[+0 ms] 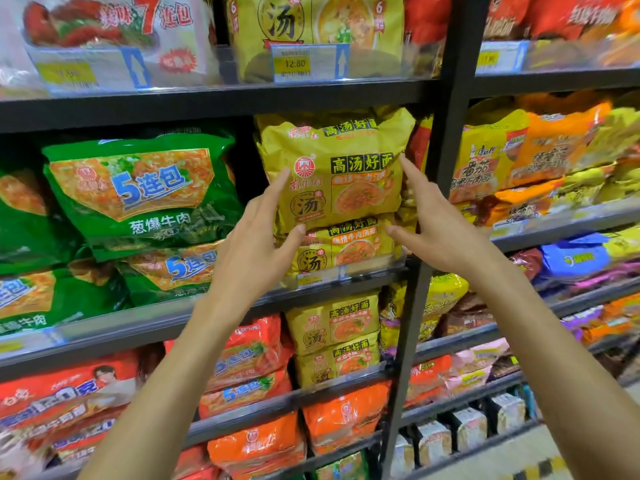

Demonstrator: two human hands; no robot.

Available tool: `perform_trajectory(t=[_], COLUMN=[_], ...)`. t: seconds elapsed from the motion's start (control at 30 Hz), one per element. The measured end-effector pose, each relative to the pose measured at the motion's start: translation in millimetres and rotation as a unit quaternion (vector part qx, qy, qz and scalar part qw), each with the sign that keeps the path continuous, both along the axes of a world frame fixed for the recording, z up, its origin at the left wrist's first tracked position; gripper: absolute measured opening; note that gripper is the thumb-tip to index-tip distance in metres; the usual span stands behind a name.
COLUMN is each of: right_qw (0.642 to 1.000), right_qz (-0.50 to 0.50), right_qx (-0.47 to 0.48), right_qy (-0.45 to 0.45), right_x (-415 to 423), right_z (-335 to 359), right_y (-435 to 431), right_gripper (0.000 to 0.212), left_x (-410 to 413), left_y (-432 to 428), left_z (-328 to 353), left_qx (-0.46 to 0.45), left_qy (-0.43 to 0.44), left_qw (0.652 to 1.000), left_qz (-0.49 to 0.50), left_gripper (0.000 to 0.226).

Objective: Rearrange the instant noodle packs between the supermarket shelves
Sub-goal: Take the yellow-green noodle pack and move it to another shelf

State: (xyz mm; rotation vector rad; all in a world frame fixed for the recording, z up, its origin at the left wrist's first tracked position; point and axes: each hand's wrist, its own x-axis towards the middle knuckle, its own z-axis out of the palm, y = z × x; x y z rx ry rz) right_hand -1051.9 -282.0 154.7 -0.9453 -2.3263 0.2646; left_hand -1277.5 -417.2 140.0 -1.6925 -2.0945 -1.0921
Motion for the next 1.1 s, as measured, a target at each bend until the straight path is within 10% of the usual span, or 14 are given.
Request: perform_trajectory(t=[0.2, 0.43, 1.1], right_qw=[0.986, 0.928, 0.931], right_qz=[-0.022, -0.06, -0.026], right_qx=[-0.033, -0.116, -0.094], right_qy=[-0.161, -0.349, -0.351], right_x=[12, 52, 235], right_z=[6, 26, 9], right_y=[-11, -32, -84], right_gripper=[0.079, 0.068, 0.046], left_x=[6, 35, 219], left_y=[-14, -22, -49], left_z=[3, 34, 22], left_qx=[-0.029, -0.272, -0.361], left_qy=[0.032, 0.137, 0.187], left_qw=[0.998, 0.948, 0.913], left_qz=[0.051, 0.093, 0.04], left_gripper=[0.053, 0.055, 0.049])
